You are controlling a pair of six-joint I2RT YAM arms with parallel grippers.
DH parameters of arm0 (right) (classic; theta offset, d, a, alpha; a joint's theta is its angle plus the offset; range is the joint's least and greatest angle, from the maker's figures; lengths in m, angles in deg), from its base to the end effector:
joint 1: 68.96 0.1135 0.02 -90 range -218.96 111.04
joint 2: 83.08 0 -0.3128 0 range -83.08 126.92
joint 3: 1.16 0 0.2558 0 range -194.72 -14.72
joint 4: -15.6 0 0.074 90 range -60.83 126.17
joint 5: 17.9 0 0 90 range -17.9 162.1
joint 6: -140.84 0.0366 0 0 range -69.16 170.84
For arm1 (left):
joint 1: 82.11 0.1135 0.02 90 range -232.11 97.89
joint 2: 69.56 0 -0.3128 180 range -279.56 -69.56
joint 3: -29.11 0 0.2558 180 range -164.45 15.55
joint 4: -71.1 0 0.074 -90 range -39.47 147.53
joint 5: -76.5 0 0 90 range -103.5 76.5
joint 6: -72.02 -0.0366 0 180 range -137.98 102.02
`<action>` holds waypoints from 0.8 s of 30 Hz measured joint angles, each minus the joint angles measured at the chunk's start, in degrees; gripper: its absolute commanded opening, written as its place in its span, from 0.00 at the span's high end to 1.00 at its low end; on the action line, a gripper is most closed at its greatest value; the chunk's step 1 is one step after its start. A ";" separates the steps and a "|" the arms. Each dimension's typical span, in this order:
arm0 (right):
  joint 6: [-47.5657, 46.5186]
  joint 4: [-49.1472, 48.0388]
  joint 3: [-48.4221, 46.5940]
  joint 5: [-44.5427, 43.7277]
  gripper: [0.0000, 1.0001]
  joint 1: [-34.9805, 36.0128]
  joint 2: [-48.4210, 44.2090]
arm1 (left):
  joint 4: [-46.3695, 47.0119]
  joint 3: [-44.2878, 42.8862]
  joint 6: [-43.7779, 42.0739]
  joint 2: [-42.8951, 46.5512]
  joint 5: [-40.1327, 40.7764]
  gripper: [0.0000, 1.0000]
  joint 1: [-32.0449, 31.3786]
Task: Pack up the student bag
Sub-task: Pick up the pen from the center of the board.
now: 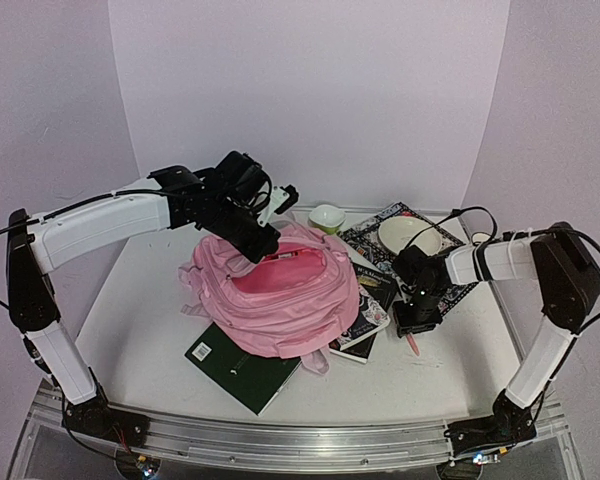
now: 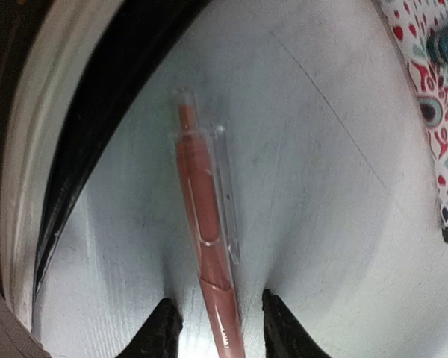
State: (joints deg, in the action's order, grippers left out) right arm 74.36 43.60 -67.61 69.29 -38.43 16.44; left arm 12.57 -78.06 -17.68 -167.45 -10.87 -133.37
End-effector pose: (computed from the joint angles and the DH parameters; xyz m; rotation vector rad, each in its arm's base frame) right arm 0.2934 0.1710 0.1857 -0.1457 2.6547 0.2535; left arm 0.2438 -0.3012 0.3808 1.0393 2.2296 -0.3465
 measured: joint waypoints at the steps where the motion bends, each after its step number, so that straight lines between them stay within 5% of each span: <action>1: 0.02 -0.39 -0.36 -0.06 0.77 -0.14 0.31 | 0.02 0.00 0.00 0.00 -0.01 1.00 0.02; 8: 1.13 -2.07 -0.89 0.09 1.00 -0.61 0.54 | 0.00 0.01 0.02 0.00 -0.96 1.00 0.09; 24: 15.88 1.77 1.11 10.54 1.00 -0.23 -23.34 | 0.02 -0.02 0.97 -0.17 -2.94 1.00 0.34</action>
State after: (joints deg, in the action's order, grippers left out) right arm 90.24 45.37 -66.50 79.83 -38.66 -6.90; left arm 12.58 -78.08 -16.71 -167.62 -13.81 -133.03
